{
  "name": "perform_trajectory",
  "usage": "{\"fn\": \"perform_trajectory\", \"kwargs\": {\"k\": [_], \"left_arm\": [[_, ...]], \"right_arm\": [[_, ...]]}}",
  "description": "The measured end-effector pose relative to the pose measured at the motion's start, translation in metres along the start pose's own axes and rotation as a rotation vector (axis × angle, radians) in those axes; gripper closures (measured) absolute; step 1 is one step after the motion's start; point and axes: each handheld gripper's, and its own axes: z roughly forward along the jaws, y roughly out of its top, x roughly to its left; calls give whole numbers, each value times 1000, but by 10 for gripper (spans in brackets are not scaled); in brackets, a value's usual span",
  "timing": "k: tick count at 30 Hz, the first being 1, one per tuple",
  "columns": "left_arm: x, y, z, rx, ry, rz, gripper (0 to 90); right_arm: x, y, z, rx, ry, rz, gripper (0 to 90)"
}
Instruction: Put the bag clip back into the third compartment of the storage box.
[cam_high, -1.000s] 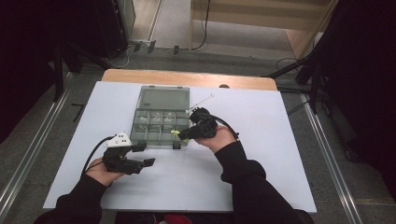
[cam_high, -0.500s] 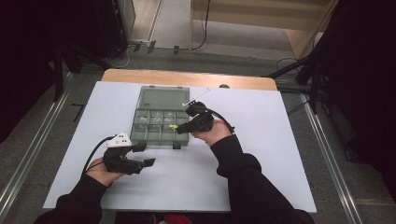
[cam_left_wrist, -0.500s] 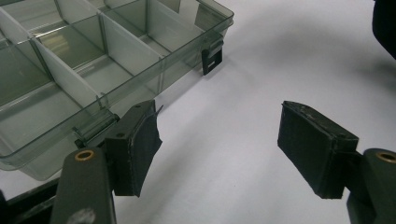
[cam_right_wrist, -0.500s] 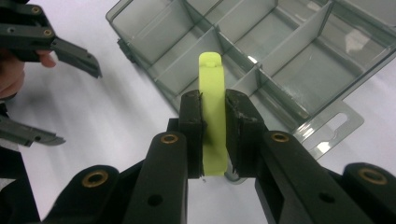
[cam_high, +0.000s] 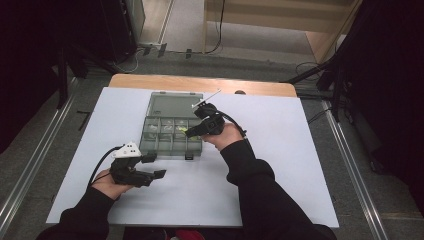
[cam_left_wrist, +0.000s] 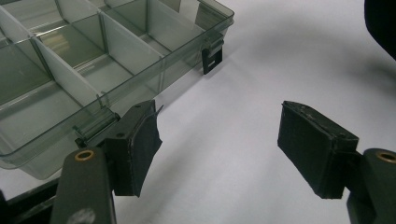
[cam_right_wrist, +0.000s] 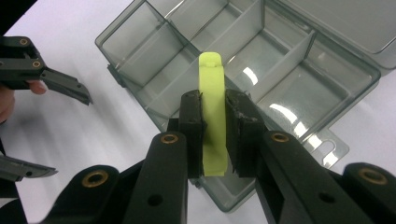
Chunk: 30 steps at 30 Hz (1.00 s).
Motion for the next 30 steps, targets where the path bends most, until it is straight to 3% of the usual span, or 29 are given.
{"fn": "perform_trajectory", "kwargs": {"k": [16,25,30], "left_arm": [[0,0,0,1,5,7,287],[0,0,-1,-3,4,6,287],[0,0,0,0,4,10,287]], "right_arm": [[-1,16,10,3,-38,15,793],[-4,21,21,6,-40,46,793],[-6,24,23,7,-63,65,793]]}}
